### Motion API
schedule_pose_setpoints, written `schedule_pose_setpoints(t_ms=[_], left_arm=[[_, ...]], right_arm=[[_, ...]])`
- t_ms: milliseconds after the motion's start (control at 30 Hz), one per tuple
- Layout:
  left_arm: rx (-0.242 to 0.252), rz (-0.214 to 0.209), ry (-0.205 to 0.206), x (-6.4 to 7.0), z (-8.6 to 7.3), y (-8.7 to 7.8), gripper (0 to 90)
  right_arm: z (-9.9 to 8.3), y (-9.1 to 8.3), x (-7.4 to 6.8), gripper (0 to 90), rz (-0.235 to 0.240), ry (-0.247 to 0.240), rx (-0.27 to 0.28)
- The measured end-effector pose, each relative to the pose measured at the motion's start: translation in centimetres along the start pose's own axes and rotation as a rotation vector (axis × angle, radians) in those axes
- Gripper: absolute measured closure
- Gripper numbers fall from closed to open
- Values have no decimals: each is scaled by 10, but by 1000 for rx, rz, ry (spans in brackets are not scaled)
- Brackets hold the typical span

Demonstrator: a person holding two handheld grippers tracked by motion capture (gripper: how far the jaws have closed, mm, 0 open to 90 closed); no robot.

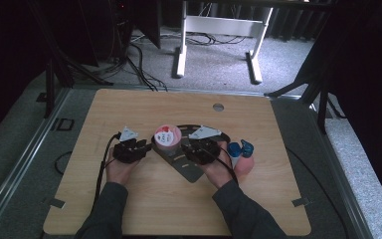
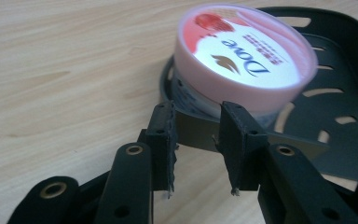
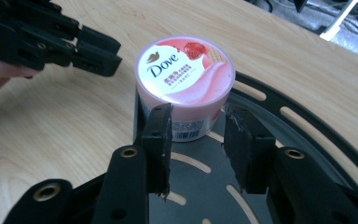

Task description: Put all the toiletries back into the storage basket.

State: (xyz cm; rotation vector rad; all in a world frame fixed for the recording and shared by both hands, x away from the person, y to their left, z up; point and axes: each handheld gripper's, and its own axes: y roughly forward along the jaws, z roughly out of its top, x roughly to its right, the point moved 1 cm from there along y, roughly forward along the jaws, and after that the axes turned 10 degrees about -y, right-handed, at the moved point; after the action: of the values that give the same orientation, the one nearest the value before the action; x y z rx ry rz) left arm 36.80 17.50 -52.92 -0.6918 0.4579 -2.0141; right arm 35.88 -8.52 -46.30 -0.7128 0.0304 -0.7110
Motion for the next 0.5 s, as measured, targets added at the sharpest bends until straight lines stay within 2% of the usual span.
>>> schedule_pose_setpoints(t_ms=[133,367,500], left_arm=[[3,-8,7,4,-4,-2,659],[1,-16,3,4,-14,-4,653],[-12,-22,9,5,-21,-4,653]], right_arm=[[3,-11,1,592,-3,-20,4],[8,-28,7,588,9,-24,11],[10,-39,12,583,-9,-31,4]])
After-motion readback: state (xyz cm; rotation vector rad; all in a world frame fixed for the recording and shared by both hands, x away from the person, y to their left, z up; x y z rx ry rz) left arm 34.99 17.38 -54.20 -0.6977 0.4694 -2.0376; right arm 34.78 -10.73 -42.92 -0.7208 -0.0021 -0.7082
